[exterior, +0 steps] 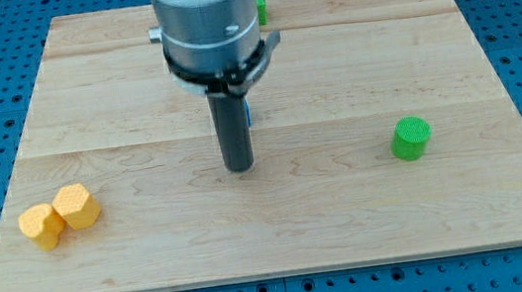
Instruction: Push the blue cube to bottom left side of the blue triangle
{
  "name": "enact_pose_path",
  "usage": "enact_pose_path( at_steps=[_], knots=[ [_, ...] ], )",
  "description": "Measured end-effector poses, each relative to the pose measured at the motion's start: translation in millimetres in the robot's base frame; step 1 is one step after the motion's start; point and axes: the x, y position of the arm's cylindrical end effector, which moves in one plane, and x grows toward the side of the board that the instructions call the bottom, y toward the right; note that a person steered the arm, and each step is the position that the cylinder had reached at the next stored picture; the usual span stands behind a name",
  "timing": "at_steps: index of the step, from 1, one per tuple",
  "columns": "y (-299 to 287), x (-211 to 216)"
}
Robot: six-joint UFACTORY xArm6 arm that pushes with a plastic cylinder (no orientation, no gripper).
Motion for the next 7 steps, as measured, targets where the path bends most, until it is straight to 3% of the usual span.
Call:
enact_pose_path(
  at_steps=[1, 2, 3, 4, 5, 6, 7],
  knots=[
    [-51, -86],
    [-42, -99],
    [-26, -37],
    [-16, -46],
    [-50, -132],
    [-47, -82],
    [-49, -66]
  ],
)
